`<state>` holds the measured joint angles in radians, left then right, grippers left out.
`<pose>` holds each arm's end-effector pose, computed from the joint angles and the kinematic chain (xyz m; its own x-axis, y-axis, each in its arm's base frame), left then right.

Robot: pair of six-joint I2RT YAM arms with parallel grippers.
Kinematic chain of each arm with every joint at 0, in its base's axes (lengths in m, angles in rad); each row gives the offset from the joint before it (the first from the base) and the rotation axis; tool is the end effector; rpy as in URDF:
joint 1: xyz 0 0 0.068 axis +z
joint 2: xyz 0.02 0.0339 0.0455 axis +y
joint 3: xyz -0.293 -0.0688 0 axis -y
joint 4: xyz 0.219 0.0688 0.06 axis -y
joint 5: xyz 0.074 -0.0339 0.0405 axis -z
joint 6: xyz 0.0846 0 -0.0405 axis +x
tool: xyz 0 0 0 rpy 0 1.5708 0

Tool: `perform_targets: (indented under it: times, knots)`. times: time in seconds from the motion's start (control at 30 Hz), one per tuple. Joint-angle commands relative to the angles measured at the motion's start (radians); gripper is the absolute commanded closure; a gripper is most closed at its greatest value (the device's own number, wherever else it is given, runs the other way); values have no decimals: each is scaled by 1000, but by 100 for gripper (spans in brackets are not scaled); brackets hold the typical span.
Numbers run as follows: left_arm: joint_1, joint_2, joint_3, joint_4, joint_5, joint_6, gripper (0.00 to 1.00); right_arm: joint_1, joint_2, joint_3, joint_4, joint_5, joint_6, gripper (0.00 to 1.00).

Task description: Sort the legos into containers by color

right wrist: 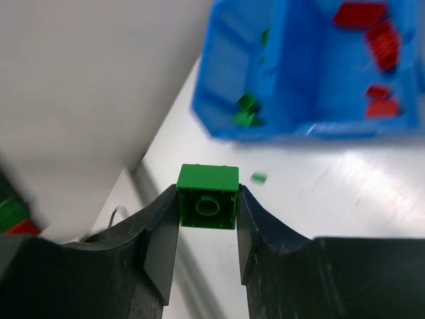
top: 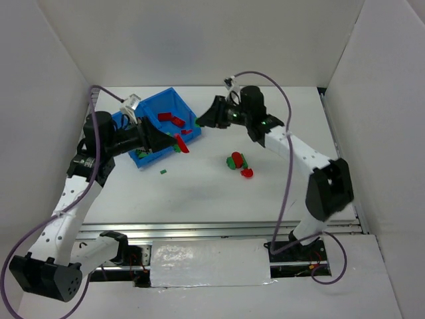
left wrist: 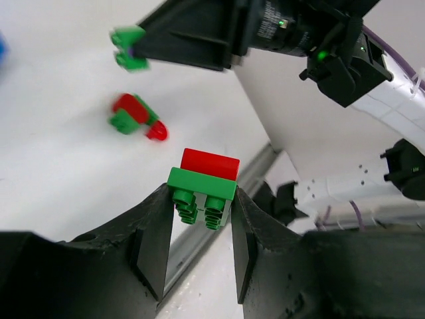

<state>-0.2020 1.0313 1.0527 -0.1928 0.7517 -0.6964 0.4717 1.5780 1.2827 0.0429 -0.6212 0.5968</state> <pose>0.2049 -0.1009 0.4064 -0.6451 -0.3462 -0.6812 0.5110 0.4674 -0.7214 0.3227 0.2199 0.3645 -0.6738 0.1693 -0.7192 -0.5959 0.4511 0.6644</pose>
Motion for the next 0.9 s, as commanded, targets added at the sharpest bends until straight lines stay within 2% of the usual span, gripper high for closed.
perform_targets:
  times: [0.0,0.07,0.2,0.33,0.43,0.5,0.53,0.63,0.7,0.8,0.83,0.87]
  knots:
    - [33,-56,110,-248,-190,100,100,56,163,228,-135,254,-69,100]
    - [49,-60,122,-272,-192,118,100,61,253,311,-114,255,-40,100]
    - [79,-99,191,-387,-363,88,100,114,394,475,-161,264,-41,100]
    - [85,-119,297,-502,-542,41,100,253,534,698,-231,285,-89,99]
    - [84,-117,392,-580,-624,31,100,314,654,815,-268,325,-104,94]
    - [82,-102,428,-583,-617,32,100,350,750,952,-294,374,-101,87]
    - [82,-96,434,-591,-605,29,100,358,778,1028,-311,389,-103,87]
    - [84,-103,441,-579,-580,20,100,369,846,1081,-282,437,-106,85]
    - [84,-122,449,-563,-568,32,100,372,864,1083,-247,463,-118,77]
    - [69,-134,478,-596,-592,58,100,374,899,1156,-248,480,-146,75]
    - [64,-142,481,-605,-604,63,100,372,907,1168,-250,485,-152,70]
    - [53,-148,478,-615,-624,69,100,374,912,1175,-247,488,-158,46]
